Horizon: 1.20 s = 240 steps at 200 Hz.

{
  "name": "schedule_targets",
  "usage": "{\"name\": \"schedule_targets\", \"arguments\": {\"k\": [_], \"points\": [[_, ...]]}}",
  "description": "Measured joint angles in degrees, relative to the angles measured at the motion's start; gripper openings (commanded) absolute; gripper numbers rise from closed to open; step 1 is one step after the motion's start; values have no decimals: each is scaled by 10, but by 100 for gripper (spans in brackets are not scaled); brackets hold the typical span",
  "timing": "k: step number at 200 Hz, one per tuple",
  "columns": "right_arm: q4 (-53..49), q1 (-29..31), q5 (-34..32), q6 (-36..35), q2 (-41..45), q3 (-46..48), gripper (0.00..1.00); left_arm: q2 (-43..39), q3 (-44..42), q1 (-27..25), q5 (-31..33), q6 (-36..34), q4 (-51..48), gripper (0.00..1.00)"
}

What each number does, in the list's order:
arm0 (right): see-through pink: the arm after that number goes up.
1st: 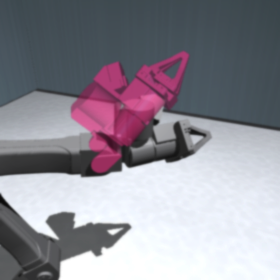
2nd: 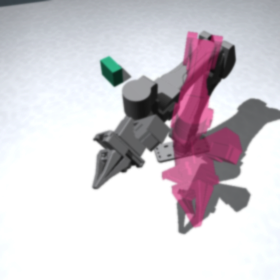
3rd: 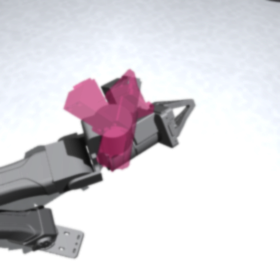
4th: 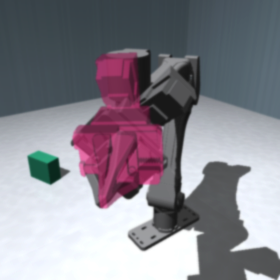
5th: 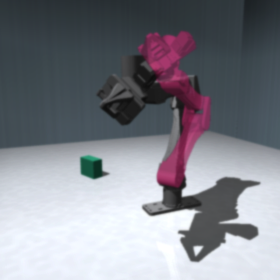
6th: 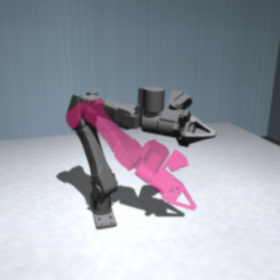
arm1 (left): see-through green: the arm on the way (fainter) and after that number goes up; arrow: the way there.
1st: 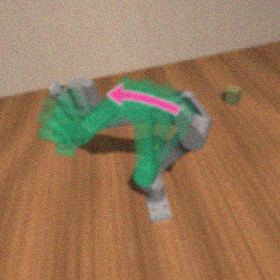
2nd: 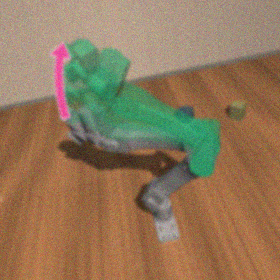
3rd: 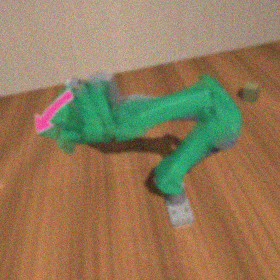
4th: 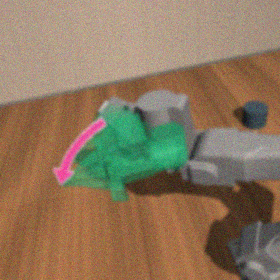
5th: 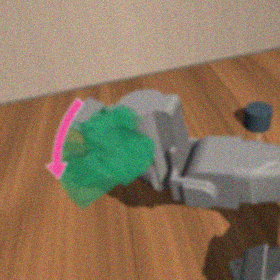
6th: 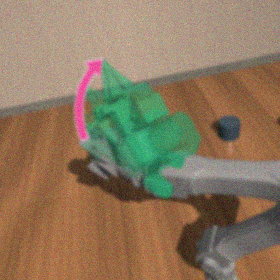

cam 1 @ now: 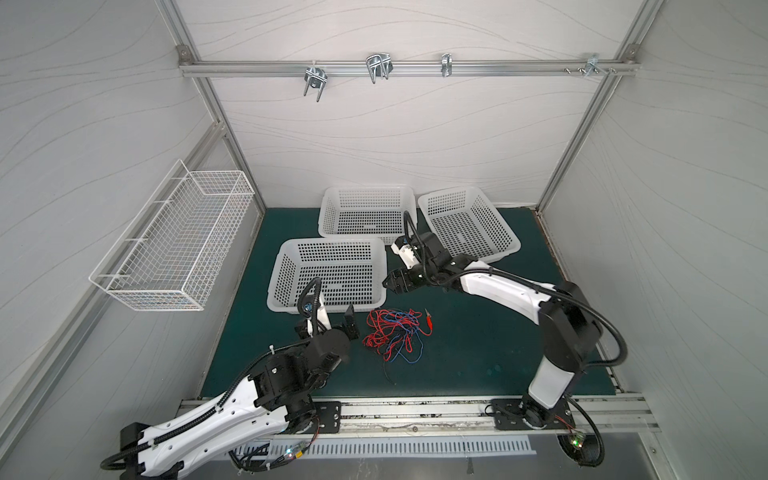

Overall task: Untangle the cables
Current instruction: 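Lower both grippers onto the tangled red and blue wire pile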

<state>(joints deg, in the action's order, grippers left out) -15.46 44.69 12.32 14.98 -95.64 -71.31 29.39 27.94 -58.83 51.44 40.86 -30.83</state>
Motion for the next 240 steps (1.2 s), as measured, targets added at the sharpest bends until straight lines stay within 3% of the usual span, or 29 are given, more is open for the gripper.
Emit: {"name": "schedule_targets", "arguments": {"k": [49, 85, 133, 174, 197, 225, 240], "points": [[-1, 10, -31, -39, 221, 154, 80, 64, 4, 0, -24, -34, 42, 99], [9, 49, -20, -50, 300, 235, 78, 111, 25, 0, -29, -43, 65, 99], [59, 91, -12, -43, 263, 266, 71, 159, 53, 0, -38, -55, 110, 99], [99, 118, -29, -35, 194, 265, 58, 200, 98, 0, -52, -61, 116, 99], [108, 118, -43, -35, 173, 264, 46, 209, 115, 0, -59, -62, 119, 99], [115, 118, -68, -33, 171, 264, 20, 210, 117, 0, -68, -62, 119, 99], [116, 113, -83, -32, 174, 265, 14, 212, 117, 0, -74, -62, 119, 99]]}}
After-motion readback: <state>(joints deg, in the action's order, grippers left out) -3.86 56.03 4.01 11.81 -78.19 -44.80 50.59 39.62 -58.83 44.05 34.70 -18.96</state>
